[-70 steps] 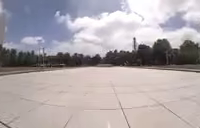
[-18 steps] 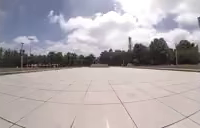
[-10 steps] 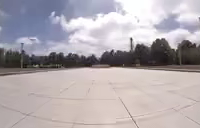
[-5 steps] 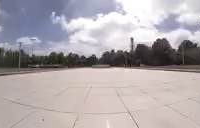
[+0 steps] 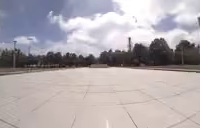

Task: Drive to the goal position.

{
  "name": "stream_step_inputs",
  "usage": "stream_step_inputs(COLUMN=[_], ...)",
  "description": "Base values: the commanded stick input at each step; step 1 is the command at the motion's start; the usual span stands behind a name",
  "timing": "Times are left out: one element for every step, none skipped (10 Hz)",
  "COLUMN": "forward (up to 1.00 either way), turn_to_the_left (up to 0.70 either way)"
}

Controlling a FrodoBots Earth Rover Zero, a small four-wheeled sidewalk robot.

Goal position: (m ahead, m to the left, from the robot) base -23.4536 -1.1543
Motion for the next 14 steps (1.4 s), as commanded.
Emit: stream_step_inputs(forward=[1.0, 1.0, 1.0, 1.0, 1.0, 1.0, 1.0, 1.0, 1.0, 1.0, 1.0, 1.0, 1.0, 1.0], turn_to_the_left=[0.0, -0.03, -0.05, 0.0, 0.0, 0.0, 0.0, 0.0, 0.0, 0.0, 0.0, 0.0, 0.0, 0.0])
